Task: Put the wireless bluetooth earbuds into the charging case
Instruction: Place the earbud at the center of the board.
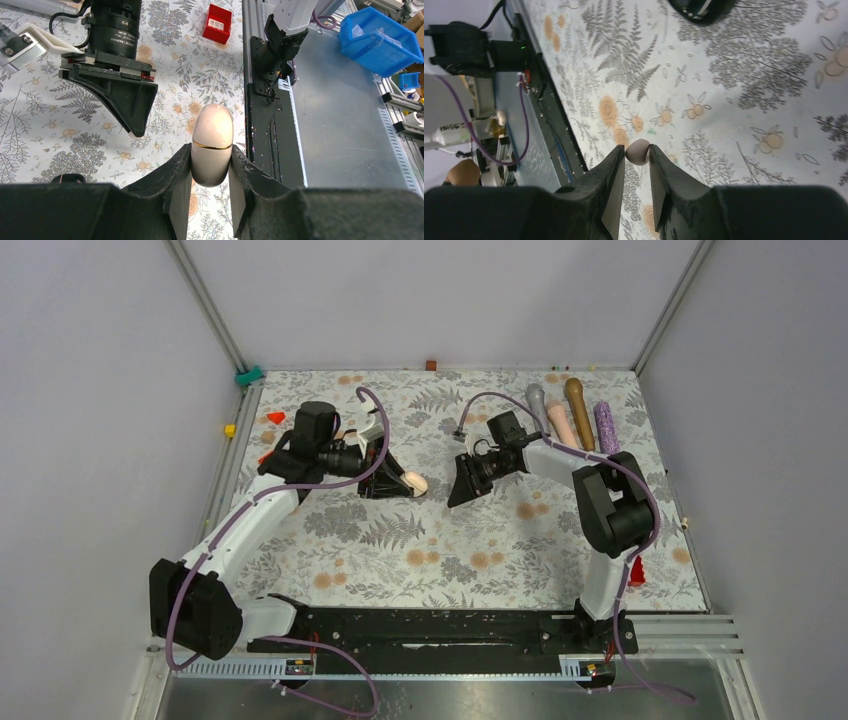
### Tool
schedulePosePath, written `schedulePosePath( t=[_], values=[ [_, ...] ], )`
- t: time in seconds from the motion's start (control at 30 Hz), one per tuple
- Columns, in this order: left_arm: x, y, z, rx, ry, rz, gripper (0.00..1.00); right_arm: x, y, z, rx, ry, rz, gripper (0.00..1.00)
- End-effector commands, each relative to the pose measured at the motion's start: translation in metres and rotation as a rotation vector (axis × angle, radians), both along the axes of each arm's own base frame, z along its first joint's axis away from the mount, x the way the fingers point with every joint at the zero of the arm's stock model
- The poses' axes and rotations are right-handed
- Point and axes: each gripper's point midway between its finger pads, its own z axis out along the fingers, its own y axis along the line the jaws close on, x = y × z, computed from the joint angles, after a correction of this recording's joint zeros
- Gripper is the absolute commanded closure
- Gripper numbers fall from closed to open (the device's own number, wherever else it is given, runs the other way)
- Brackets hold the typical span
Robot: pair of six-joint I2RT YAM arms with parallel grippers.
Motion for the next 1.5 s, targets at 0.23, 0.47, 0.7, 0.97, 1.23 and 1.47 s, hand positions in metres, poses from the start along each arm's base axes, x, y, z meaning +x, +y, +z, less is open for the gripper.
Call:
schedulePosePath(
  t=[0.23,0.47,0.7,0.97,1.23,1.47],
  values=[
    [0.002,-0.003,0.007,-0.025,-0.032,-0.018,1.00,0.037,-0.020,-0.031,-0.222,-0.071,-0.159,0.65],
    [0.003,-0.005,0.003,-0.018,-0.022,-0.017,1.00,0.045,-0.024,0.010,-0.204,-0.252,-0.111,0.61],
    [0.002,-0.016,-0.009,0.008,0.015,-0.033,1.00,0.051,-0.047,0.114,-0.162,-0.729,-0.128,0.45],
    [-0.001,-0.020,-0.009,0.013,0.011,-0.042,1.00,0.117,-0.150,0.115,-0.748,-1.072,-0.071,0.42],
    [0.000,-0.023,-0.012,0.021,0.014,-0.043,1.00,0.170,-0.219,0.096,-1.014,-1.166,0.348,0.46],
    [0.001,-0.023,-0.014,0.023,0.018,-0.043,1.00,0.193,-0.256,0.067,-1.046,-0.979,0.552,0.47]
  ],
)
